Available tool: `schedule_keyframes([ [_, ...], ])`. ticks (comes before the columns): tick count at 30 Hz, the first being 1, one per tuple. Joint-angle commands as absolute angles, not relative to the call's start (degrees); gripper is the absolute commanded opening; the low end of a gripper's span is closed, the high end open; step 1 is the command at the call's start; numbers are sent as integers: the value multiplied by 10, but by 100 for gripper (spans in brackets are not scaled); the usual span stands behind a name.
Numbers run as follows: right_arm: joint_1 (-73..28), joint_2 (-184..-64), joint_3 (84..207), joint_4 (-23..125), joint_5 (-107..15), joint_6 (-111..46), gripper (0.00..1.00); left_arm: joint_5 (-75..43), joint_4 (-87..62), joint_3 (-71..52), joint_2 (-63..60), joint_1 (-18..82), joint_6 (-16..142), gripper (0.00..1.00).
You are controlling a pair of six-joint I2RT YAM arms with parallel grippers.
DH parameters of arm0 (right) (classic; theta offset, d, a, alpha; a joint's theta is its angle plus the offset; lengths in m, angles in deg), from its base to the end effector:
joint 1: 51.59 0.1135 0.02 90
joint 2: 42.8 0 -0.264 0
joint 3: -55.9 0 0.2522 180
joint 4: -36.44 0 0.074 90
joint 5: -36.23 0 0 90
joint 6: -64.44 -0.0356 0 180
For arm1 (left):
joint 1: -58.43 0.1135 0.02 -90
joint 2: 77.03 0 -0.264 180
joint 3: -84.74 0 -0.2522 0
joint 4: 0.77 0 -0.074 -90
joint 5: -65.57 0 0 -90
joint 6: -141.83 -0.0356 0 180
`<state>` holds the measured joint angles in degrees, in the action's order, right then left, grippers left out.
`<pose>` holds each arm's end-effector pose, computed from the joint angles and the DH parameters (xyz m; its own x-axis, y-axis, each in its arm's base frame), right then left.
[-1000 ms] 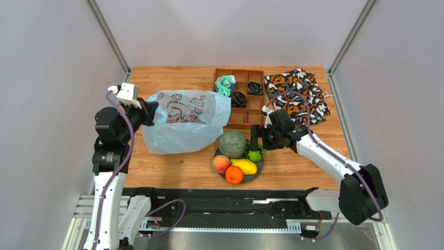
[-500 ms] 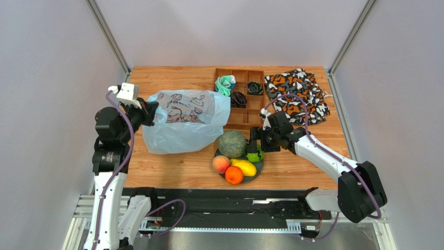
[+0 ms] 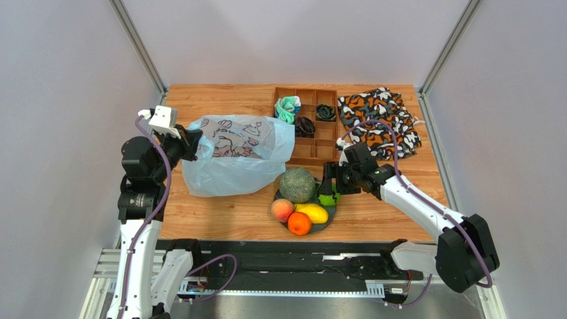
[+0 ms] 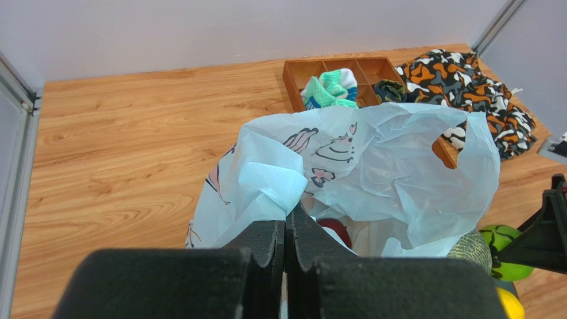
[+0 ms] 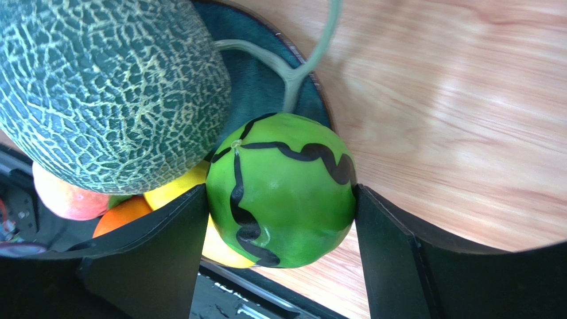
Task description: Place the fruits into the plastic bag
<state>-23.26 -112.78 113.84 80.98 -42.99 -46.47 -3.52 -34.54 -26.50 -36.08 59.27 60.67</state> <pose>0.2048 0.1180 0.2180 -0.8850 -0.0788 -0.4588 -0.2580 0.9034 0.3424 0.1505 -0.0105 0.3931 -0.1550 -0.1458 -0.9771 0.3212 0.9279 -0.1895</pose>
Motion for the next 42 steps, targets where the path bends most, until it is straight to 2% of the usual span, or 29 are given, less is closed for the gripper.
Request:
schedule_keyframes([
  [1, -233, -1071, 1159, 837, -482, -452, 49, -27, -335, -260, -363, 592, 611, 0],
  [11, -233, -1039, 1223, 841, -596, -441, 37, -27, -335, -260, -363, 592, 611, 0],
  [17, -201, -1005, 1294, 750, -594, -416, 36, -26, -333, -260, -363, 592, 613, 0],
  [21, -150, -1049, 1377, 709, -602, -407, 36, -31, -336, -260, -363, 591, 614, 0],
  [28, -42, -1174, 1480, 604, -526, -394, 35, -33, -337, -260, -363, 592, 613, 0],
  [42, -6, -1423, 1626, 603, -441, -436, 34, -32, -338, -258, -367, 592, 612, 0],
])
